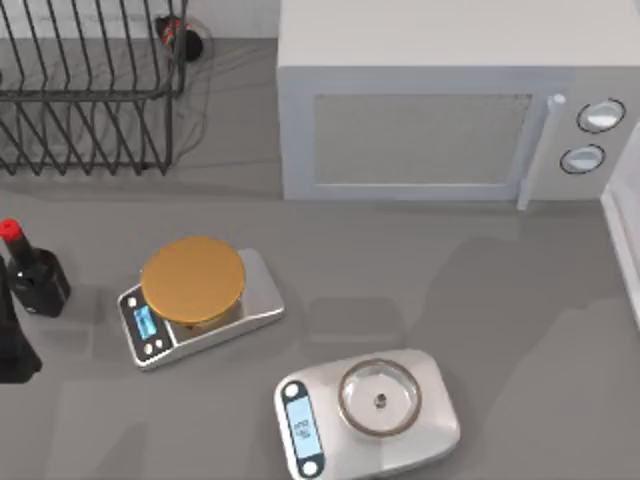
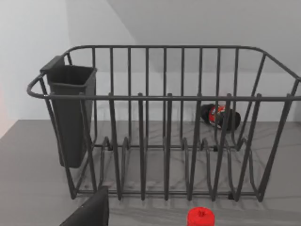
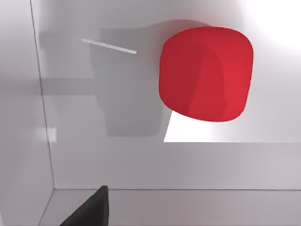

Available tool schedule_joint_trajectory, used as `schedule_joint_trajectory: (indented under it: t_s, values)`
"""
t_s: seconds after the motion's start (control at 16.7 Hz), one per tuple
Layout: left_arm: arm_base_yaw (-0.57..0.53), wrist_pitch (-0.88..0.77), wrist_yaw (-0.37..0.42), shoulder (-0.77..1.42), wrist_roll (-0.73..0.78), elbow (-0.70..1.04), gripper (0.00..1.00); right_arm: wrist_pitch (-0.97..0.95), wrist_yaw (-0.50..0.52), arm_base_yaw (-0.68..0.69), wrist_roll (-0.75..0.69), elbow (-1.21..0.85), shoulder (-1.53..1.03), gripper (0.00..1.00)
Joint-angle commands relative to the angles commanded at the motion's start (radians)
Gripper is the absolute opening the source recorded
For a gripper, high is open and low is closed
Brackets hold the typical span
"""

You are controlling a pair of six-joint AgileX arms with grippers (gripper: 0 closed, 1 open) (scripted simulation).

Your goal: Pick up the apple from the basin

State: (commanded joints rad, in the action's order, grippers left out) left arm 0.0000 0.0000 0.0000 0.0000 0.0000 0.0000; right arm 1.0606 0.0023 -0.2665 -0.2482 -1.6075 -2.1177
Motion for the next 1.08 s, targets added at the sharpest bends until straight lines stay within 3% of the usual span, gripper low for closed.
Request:
schedule_joint_trajectory:
  t_s: [0.3,0.72,1.08]
  values:
    - [0.0,0.0,0.0,0.0,0.0,0.0,1.0,-0.073,0.001,0.005,0.002,0.036,-0.046,1.0]
    - [0.0,0.0,0.0,0.0,0.0,0.0,1.0,-0.433,0.003,0.002,0.005,0.168,-0.251,1.0]
    - [0.0,0.0,0.0,0.0,0.0,0.0,1.0,-0.477,0.003,0.001,0.005,0.189,-0.288,1.0]
